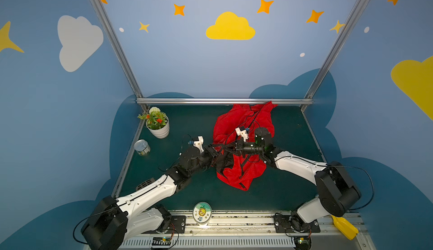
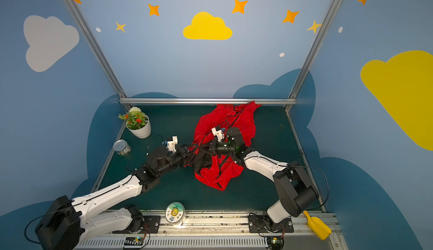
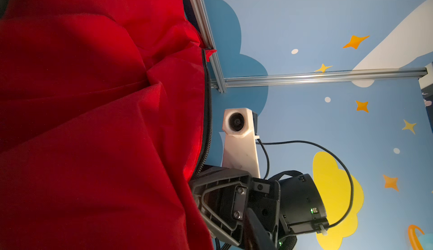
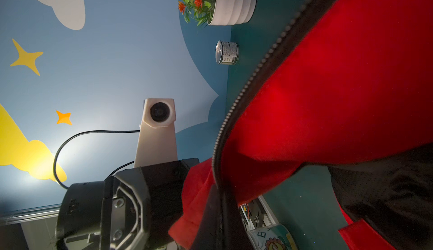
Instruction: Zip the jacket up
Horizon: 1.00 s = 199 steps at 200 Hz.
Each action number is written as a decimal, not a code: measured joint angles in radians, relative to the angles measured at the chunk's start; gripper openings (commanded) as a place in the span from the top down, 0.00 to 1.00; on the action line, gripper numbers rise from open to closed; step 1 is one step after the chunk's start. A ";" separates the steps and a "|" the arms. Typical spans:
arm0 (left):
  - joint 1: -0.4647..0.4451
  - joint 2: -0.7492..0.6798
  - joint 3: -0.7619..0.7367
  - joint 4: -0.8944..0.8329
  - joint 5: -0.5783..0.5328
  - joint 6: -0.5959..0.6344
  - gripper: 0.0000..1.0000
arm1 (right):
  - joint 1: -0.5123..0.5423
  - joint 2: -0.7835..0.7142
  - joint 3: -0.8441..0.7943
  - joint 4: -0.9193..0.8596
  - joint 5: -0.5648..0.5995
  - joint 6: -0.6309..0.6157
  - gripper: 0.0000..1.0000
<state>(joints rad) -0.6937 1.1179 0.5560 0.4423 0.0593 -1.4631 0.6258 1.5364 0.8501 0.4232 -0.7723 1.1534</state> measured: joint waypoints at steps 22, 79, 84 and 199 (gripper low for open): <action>0.000 0.000 0.002 -0.002 0.002 0.002 0.66 | 0.000 0.000 0.003 -0.007 -0.002 -0.010 1.00; -0.001 0.002 0.002 -0.042 0.011 0.019 0.97 | 0.000 -0.003 0.014 -0.042 -0.007 -0.019 1.00; -0.001 0.002 0.002 -0.046 0.011 0.025 0.97 | 0.000 -0.005 0.018 -0.047 -0.007 -0.022 1.00; 0.003 -0.055 0.001 -0.167 -0.024 0.088 0.97 | -0.048 -0.272 0.029 -0.596 0.203 -0.196 0.46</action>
<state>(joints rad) -0.6910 1.0630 0.5571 0.2752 0.0357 -1.3750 0.5781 1.2640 0.8787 -0.1730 -0.5690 0.9577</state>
